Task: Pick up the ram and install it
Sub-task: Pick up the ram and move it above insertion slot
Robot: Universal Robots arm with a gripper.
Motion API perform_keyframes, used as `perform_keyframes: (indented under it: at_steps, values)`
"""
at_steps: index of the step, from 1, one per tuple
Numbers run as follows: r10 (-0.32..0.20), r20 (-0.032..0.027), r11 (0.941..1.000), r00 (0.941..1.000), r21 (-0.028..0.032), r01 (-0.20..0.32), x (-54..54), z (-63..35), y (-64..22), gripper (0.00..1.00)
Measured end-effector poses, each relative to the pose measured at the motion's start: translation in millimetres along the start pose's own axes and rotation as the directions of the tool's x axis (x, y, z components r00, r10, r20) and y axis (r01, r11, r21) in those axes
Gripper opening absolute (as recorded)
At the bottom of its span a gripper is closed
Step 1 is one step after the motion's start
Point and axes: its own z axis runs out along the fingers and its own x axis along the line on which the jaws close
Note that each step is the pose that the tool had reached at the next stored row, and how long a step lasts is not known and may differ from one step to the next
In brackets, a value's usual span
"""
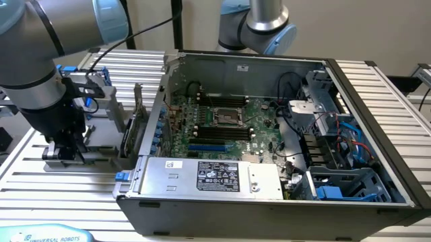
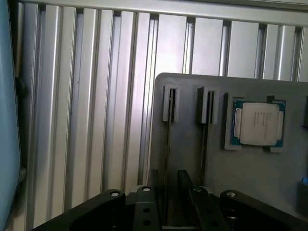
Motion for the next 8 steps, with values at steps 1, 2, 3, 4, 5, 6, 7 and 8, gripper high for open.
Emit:
perform_keyframes:
  at_steps: [1,2,3,4,5,6,7,8]
  values:
    - [0.0,-0.0001,1.0,1.0,-0.0001,0.0,0.1,1.8,0.0,0.31]
    - [0.0,-0.0001,1.0,1.0,-0.0001,0.0,0.3,3.6,-0.1,0.31]
    - [0.0,-0.0001,1.0,1.0,-0.0001,0.0,0.3,5.4,-0.1,0.31]
    - [0.0,0.0,1.0,1.0,0.0,0.0,0.4,7.3,-0.2,0.31]
    - [0.0,-0.0001,1.0,1.0,-0.0001,0.0,0.4,9.0,-0.3,0.31]
    - [0.0,0.0,1.0,1.0,0.0,0.0,0.5,10.9,-0.4,0.31]
    - [0.0,0.0,1.0,1.0,0.0,0.0,0.5,12.8,-0.4,0.31]
    - [0.0,0.0001,1.0,1.0,0.0,0.0,0.5,14.5,-0.5,0.31]
